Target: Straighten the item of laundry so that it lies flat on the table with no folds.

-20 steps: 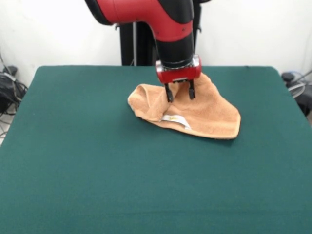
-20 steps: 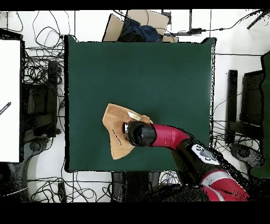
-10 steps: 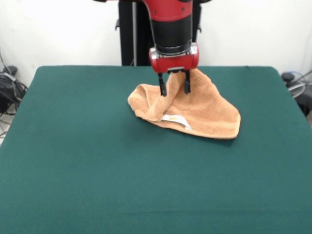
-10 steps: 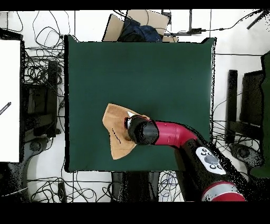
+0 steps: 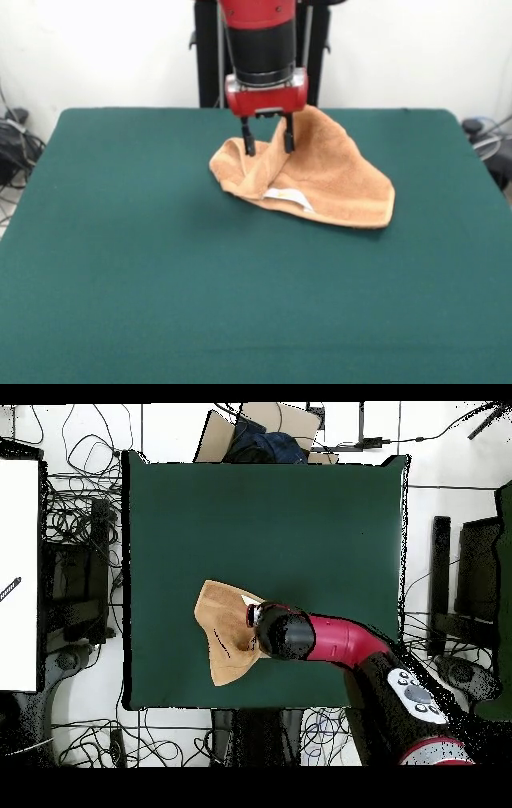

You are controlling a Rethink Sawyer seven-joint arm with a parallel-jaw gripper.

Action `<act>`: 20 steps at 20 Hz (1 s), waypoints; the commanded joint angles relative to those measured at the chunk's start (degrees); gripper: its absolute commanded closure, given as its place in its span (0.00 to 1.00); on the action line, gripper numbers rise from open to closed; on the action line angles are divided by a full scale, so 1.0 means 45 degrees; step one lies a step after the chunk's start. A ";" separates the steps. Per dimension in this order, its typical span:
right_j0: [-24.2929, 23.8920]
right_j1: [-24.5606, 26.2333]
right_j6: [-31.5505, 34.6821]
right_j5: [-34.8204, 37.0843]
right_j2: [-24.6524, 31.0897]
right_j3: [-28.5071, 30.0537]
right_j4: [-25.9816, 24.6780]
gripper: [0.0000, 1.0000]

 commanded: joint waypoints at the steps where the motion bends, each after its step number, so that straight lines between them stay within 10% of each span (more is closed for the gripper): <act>1: -0.0526 0.1029 0.0427 0.0064 0.0312 -0.0063 -0.0657 0.00; 20: 0.0107 0.1814 0.0986 -0.0679 -0.0084 -0.0804 -0.1055 0.00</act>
